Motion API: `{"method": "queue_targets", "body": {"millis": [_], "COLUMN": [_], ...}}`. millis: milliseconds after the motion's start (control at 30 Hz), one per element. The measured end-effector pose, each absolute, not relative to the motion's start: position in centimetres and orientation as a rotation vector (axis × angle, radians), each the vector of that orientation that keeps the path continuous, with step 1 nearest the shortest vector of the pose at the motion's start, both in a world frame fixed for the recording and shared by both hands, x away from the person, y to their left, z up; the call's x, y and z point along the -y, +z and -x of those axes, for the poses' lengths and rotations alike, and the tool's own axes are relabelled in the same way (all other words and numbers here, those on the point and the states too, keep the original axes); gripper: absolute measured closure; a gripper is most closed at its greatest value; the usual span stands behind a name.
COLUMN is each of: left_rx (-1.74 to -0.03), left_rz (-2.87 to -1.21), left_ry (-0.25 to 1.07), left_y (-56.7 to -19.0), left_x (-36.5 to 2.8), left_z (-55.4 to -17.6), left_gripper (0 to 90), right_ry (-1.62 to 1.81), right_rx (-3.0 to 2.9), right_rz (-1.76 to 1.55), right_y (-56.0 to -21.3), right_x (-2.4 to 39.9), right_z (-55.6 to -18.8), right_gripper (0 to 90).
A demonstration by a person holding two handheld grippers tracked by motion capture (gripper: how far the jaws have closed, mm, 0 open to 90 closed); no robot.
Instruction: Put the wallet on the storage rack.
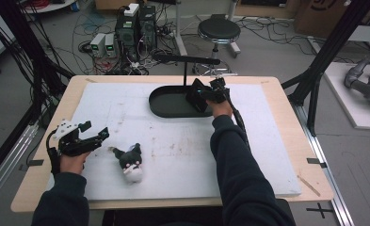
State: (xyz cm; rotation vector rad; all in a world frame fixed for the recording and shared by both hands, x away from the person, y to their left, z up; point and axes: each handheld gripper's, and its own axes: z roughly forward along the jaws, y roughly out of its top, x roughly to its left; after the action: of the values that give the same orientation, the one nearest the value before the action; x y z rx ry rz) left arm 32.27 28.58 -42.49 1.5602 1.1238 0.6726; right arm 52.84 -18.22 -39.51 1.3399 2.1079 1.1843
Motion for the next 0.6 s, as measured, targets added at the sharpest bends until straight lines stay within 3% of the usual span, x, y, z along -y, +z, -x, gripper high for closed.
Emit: {"method": "queue_targets", "body": {"millis": [100,600], "left_rx": [-1.125,-1.119], "left_rz": [-1.558,-1.564], "left_ry": [0.672,0.676], "left_y": [-42.5,-42.4], "left_x": [-28.5,-28.4], "left_z": [-32.2,-32.2], "left_gripper": [20.4,20.4], "right_ry": [1.133,1.115], "right_rx": [-2.089,-2.06], "right_rz": [-1.336,-1.252], "right_y": [-38.9,-35.2], "right_x": [19.2,25.7], "right_z": [-52.6,-48.0], "right_gripper": [52.0,46.3]}}
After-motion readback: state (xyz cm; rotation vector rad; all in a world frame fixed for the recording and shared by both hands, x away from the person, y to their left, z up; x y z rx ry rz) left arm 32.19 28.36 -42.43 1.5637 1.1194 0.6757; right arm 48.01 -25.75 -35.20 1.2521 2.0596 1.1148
